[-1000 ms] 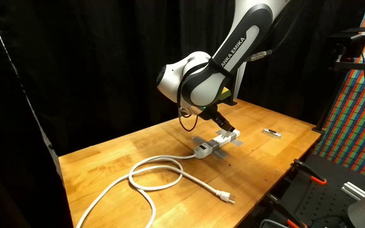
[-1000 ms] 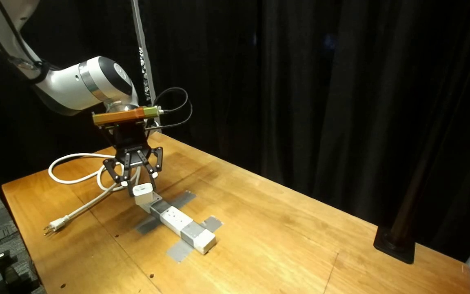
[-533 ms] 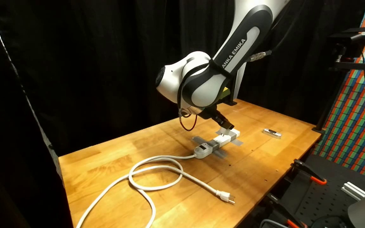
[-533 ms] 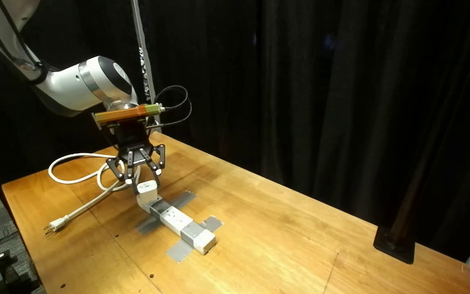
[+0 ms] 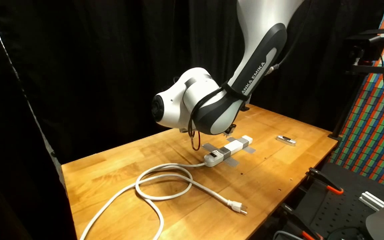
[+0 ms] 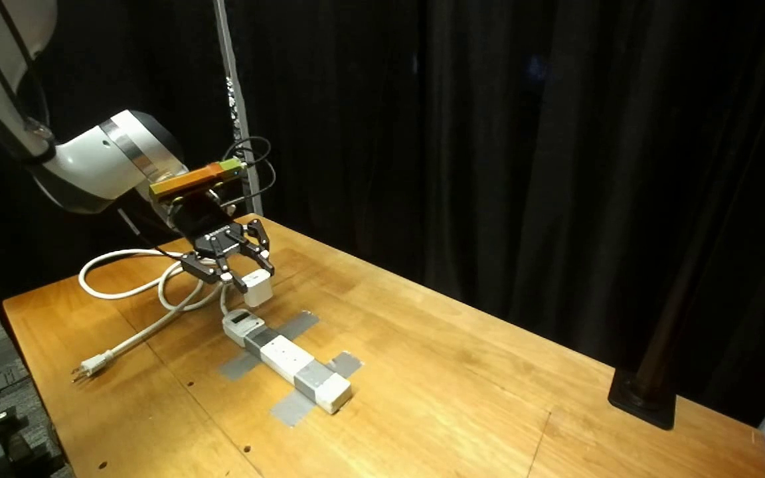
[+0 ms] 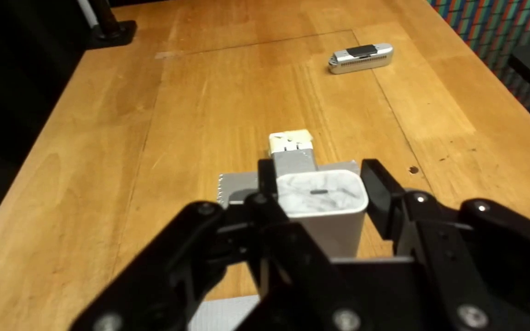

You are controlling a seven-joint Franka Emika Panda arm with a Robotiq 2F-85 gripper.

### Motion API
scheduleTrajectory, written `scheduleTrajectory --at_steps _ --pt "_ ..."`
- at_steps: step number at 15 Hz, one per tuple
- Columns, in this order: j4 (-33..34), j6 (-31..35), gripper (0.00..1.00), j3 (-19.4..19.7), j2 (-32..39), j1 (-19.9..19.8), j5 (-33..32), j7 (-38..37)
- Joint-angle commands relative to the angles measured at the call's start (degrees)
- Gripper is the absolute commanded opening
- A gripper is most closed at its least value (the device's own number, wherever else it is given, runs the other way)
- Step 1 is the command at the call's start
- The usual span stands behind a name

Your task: Plug the charger head into the extension cable

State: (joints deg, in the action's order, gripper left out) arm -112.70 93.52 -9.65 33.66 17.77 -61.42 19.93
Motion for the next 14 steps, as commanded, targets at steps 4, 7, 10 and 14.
scheduleTrajectory --at_steps 4,7,10,14 --pt "1.48 -1.38 0.23 -0.92 2.13 -1.71 -5.72 1.47" --pt "2.40 -1.89 0.23 -0.75 3.21 -2.77 -4.96 1.25" --pt "2.98 -1.19 0.23 -0.86 4.21 -3.98 -4.67 1.56" --pt "4.03 -1.42 0.23 -0.83 6.00 -4.58 -4.57 1.97"
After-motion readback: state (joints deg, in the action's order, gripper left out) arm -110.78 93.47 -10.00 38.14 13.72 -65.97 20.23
